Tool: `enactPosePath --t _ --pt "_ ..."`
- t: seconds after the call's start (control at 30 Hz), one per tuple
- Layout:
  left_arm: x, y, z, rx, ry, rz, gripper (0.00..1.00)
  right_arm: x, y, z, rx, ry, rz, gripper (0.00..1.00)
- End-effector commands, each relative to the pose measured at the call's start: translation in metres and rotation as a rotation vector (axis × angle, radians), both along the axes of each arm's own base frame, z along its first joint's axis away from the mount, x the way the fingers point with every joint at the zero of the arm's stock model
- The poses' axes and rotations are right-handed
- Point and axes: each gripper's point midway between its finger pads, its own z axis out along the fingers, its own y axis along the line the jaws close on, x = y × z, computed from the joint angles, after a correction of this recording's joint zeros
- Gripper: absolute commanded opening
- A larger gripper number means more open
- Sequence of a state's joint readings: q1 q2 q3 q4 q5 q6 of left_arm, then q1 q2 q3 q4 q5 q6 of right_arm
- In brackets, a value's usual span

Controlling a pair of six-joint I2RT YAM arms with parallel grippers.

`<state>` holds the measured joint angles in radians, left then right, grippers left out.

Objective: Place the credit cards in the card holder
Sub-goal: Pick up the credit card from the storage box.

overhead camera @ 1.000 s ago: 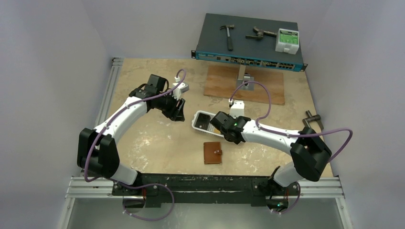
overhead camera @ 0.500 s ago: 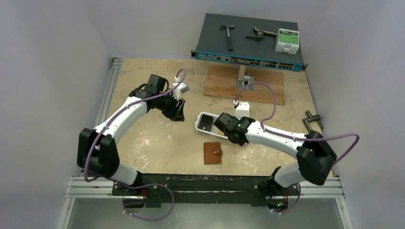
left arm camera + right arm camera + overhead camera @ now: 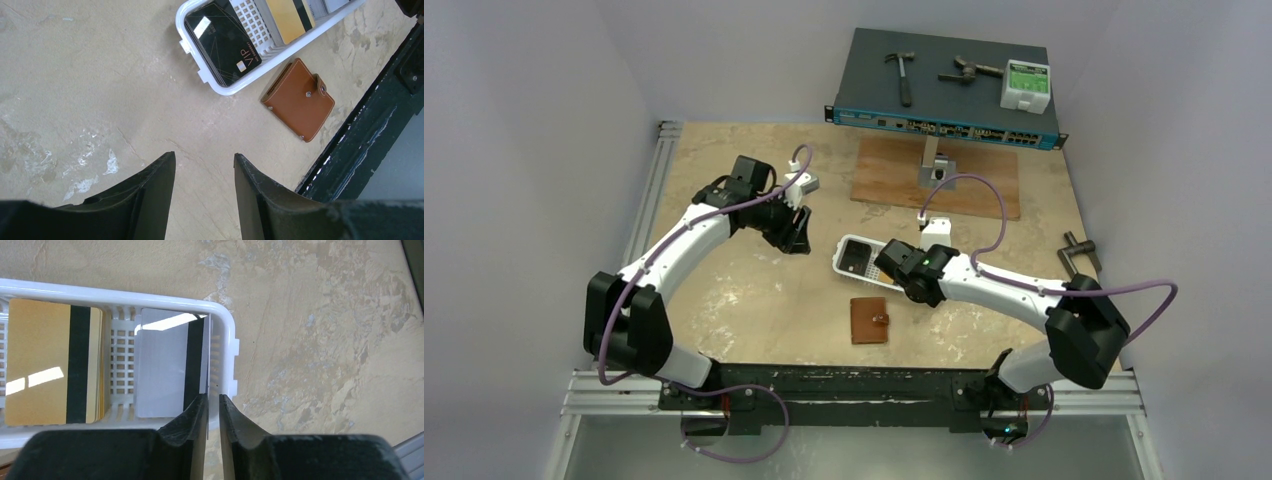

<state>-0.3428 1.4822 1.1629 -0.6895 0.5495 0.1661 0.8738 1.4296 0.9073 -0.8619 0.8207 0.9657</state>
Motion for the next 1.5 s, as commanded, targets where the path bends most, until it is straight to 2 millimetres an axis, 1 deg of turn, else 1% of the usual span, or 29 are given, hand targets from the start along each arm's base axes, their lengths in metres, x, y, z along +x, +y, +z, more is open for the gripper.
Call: enactPosePath --t 0.0,0.13,0.27,0.33,0.4,0.47,0.67,0.73,0.77,0.83,0.87,0.9,0.97,1.03,1.07,1.1,1.13,1.2,1.3,1.47 --pt "-0.004 -0.004 0.014 -0.041 -0.026 -0.011 0.46 0.001 -0.008 0.001 -0.019 -0.015 -0.038 0.10" --pt "-0.006 -0.004 0.015 -0.044 -0.027 -0.013 0.46 0.001 -0.011 0.004 -0.022 -0.018 -0.055 0.00" --pt "-0.007 -0.003 0.019 -0.046 -0.030 -0.016 0.46 0.002 -0.014 0.008 -0.026 -0.026 -0.066 0.00" --pt "-0.009 -0.004 0.021 -0.048 -0.032 -0.020 0.46 0.005 -0.013 0.014 -0.026 -0.040 -0.068 0.00" --pt "-0.010 -0.003 0.024 -0.051 -0.034 -0.021 0.46 0.009 -0.012 0.025 -0.027 -0.060 -0.065 0.00" --pt "-0.012 -0.004 0.029 -0.060 -0.038 -0.023 0.46 0.013 -0.010 0.040 -0.025 -0.077 -0.056 0.00" --pt "-0.021 -0.009 0.057 -0.113 -0.030 -0.022 0.48 0.022 0.005 0.088 0.076 -0.136 0.008 0.00" --pt "-0.027 -0.011 0.070 -0.147 -0.030 -0.029 0.50 0.024 0.016 0.109 0.157 -0.173 0.064 0.00" --pt "-0.032 -0.014 0.076 -0.171 -0.027 -0.037 0.52 0.027 0.027 0.119 0.223 -0.195 0.120 0.00" --pt "-0.043 -0.019 0.092 -0.232 -0.013 -0.050 0.56 0.027 0.063 0.142 0.394 -0.238 0.302 0.00" --pt "-0.048 -0.021 0.099 -0.267 0.000 -0.056 0.59 0.026 0.082 0.157 0.485 -0.280 0.401 0.00" --pt "-0.054 -0.025 0.108 -0.316 0.014 -0.073 0.60 0.023 0.096 0.168 0.554 -0.319 0.491 0.00" --pt "-0.061 -0.027 0.126 -0.409 0.056 -0.065 0.64 0.011 0.130 0.206 0.747 -0.413 0.669 0.00" --pt "-0.064 -0.027 0.142 -0.520 0.106 -0.049 0.67 0.003 0.149 0.238 0.861 -0.484 0.774 0.00" --pt "-0.062 -0.025 0.146 -0.568 0.132 -0.026 0.68 -0.002 0.160 0.256 0.923 -0.528 0.842 0.00" --pt "-0.062 -0.024 0.152 -0.612 0.152 -0.015 0.68 -0.007 0.168 0.266 0.941 -0.550 0.912 0.00" --pt "-0.063 -0.023 0.155 -0.640 0.159 -0.012 0.68 -0.007 0.174 0.272 0.959 -0.565 0.941 0.00" --pt "-0.070 -0.021 0.161 -0.668 0.146 -0.023 0.69 -0.007 0.188 0.276 0.988 -0.560 0.990 0.00" --pt "-0.079 -0.021 0.173 -0.708 0.111 -0.034 0.68 -0.017 0.208 0.286 1.079 -0.552 1.080 0.00" --pt "-0.088 -0.018 0.195 -0.793 0.101 -0.046 0.59 -0.023 0.227 0.286 1.170 -0.517 1.139 0.00"
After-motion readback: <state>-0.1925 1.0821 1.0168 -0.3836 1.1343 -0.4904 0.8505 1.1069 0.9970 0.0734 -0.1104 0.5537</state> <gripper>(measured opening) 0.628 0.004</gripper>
